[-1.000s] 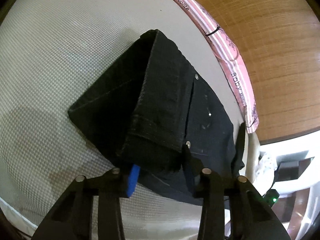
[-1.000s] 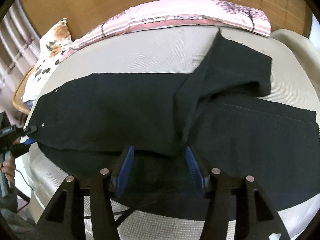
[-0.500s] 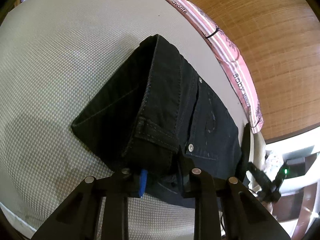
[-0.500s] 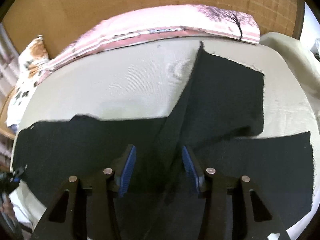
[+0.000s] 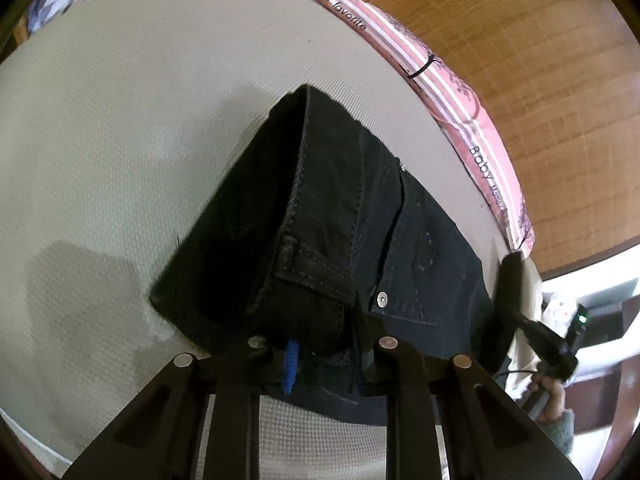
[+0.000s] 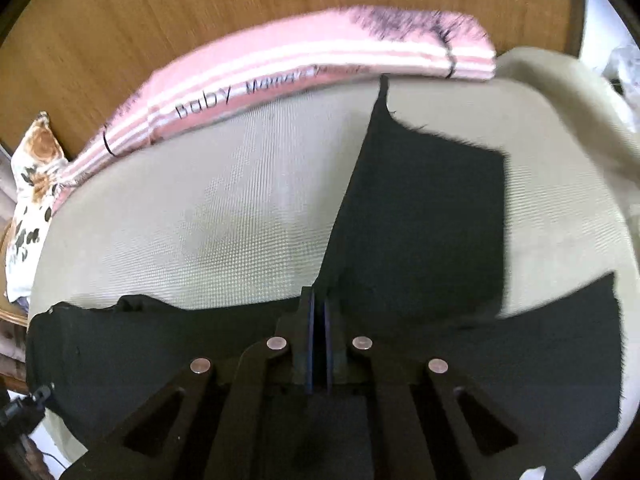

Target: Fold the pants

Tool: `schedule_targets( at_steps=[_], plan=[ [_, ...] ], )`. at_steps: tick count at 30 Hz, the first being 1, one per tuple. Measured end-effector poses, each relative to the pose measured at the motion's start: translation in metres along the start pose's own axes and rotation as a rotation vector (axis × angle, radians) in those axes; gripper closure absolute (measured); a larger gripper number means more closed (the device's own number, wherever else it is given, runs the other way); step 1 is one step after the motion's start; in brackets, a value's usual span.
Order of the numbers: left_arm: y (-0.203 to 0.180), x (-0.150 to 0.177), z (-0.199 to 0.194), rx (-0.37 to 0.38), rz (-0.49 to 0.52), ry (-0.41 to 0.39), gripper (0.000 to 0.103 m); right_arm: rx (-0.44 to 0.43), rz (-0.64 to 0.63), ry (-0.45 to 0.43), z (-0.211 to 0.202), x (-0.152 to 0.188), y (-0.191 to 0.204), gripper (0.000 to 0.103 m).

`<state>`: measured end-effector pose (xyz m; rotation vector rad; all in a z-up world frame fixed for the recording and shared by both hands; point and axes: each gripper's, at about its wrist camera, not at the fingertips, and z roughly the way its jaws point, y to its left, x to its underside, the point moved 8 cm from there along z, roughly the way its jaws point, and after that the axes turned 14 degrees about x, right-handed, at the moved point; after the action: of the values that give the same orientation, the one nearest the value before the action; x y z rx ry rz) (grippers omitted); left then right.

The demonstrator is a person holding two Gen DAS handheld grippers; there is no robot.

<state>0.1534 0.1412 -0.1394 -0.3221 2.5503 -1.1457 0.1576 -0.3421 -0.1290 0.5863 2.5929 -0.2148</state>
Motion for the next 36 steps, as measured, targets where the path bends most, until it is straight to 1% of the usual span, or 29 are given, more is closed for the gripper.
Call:
schedule_targets(
  at_steps=[4, 7, 10, 12, 15, 18, 19, 21, 23, 24, 26, 28, 30, 31, 32, 34, 35, 36],
  plan=[
    [-0.005, -0.012, -0.005, -0.039, 0.059, 0.016, 0.083, 0.011, 0.087, -0.035, -0.037, 0.018, -0.040, 0.100],
    [-0.003, -0.015, -0.005, -0.090, 0.116, 0.054, 0.083, 0.010, 0.142, -0.021, -0.047, 0.039, -0.065, 0.100],
    [0.001, -0.013, -0.001, -0.139, 0.146, 0.083, 0.083, 0.006, 0.188, 0.042, -0.040, 0.070, -0.084, 0.100],
    [0.004, -0.009, 0.004, -0.191, 0.176, 0.105, 0.082, 0.004, 0.213, 0.095, -0.027, 0.092, -0.090, 0.100],
    [0.001, -0.005, 0.008, -0.254, 0.231, 0.108, 0.082, -0.001, 0.235, 0.131, -0.012, 0.107, -0.093, 0.100],
    [-0.003, -0.003, 0.005, -0.288, 0.265, 0.101, 0.078, -0.040, 0.263, 0.138, -0.004, 0.109, -0.092, 0.097],
    [-0.002, -0.001, 0.004, -0.299, 0.267, 0.104, 0.077, -0.055, 0.278, 0.139, -0.003, 0.111, -0.094, 0.094],
    [-0.002, 0.001, -0.002, -0.299, 0.264, 0.101, 0.072, -0.099, 0.308, 0.136, -0.004, 0.111, -0.097, 0.093],
    [-0.004, 0.005, -0.008, -0.303, 0.273, 0.106, 0.068, -0.129, 0.317, 0.130, -0.005, 0.112, -0.100, 0.087],
    [-0.005, 0.009, -0.012, -0.316, 0.290, 0.114, 0.066, -0.137, 0.322, 0.127, -0.006, 0.112, -0.102, 0.086],
    [-0.011, 0.017, -0.020, -0.349, 0.343, 0.123, 0.064, -0.165, 0.338, 0.124, -0.006, 0.110, -0.104, 0.078],
    [-0.020, 0.028, -0.031, -0.386, 0.421, 0.124, 0.063, -0.183, 0.353, 0.117, -0.007, 0.108, -0.108, 0.077],
    [-0.033, 0.036, -0.037, -0.408, 0.493, 0.112, 0.063, -0.187, 0.362, 0.115, -0.005, 0.105, -0.111, 0.077],
    [-0.040, 0.039, -0.038, -0.408, 0.528, 0.110, 0.063, -0.190, 0.364, 0.112, -0.004, 0.104, -0.113, 0.077],
    [-0.053, 0.044, -0.038, -0.390, 0.572, 0.103, 0.063, -0.191, 0.366, 0.108, -0.003, 0.101, -0.115, 0.077],
    [-0.076, 0.052, -0.031, -0.326, 0.623, 0.094, 0.063, -0.201, 0.375, 0.104, 0.001, 0.094, -0.119, 0.077],
    [-0.092, 0.059, -0.023, -0.269, 0.657, 0.099, 0.063, -0.210, 0.381, 0.107, 0.004, 0.092, -0.121, 0.077],
    [-0.104, 0.068, -0.015, -0.228, 0.687, 0.114, 0.063, -0.222, 0.391, 0.114, 0.007, 0.089, -0.123, 0.076]
  ],
)
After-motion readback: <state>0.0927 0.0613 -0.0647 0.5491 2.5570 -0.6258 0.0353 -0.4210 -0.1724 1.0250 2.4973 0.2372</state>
